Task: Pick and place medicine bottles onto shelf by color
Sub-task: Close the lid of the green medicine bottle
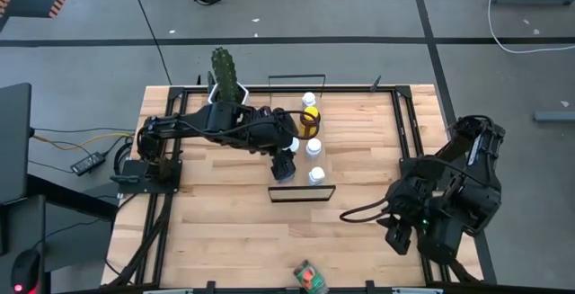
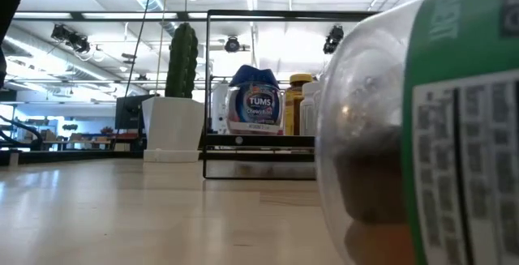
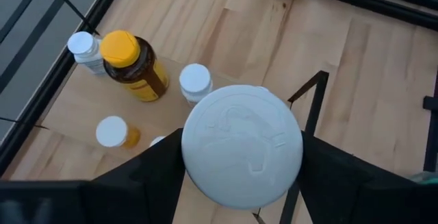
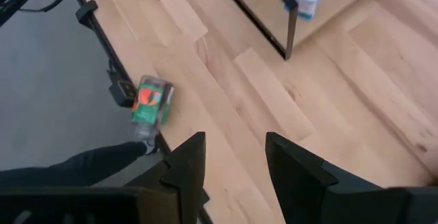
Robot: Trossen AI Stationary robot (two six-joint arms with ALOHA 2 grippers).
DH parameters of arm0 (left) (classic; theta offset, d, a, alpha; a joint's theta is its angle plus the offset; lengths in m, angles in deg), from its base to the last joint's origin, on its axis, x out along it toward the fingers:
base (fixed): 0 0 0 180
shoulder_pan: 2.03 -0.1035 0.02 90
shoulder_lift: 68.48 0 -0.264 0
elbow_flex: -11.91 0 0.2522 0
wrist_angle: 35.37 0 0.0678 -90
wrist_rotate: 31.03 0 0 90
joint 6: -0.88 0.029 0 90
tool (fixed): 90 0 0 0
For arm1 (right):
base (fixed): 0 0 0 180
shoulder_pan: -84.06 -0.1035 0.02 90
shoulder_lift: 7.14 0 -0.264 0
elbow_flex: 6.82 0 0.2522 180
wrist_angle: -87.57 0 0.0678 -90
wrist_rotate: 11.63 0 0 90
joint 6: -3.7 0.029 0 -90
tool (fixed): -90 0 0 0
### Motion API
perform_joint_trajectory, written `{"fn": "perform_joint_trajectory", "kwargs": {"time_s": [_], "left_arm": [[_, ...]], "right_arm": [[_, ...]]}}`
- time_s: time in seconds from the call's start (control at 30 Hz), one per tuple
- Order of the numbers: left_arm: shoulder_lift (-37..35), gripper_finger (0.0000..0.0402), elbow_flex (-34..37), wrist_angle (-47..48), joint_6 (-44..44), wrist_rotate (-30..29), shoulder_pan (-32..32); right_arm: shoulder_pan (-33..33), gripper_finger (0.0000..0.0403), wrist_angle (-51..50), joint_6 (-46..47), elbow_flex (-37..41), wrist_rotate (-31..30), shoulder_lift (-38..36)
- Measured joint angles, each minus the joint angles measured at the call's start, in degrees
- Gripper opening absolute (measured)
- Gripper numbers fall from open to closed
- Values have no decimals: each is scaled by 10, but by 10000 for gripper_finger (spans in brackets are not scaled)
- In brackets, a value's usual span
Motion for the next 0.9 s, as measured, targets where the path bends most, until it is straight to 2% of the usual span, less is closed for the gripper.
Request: {"fn": "perform_joint_trajectory", "kwargs": {"time_s": [0.2,0.4,0.63,0.9], "left_arm": [[0,243,0,-4,-14,0,24],[1,250,0,-13,-36,0,57],[1,240,0,-40,-80,0,100],[1,246,4,-65,-128,-1,147]], "right_arm": [[-43,160,26,23,8,-14,0],[-89,160,116,61,82,-25,0],[-109,160,339,87,230,-24,0],[-116,160,556,-15,360,-31,0]]}}
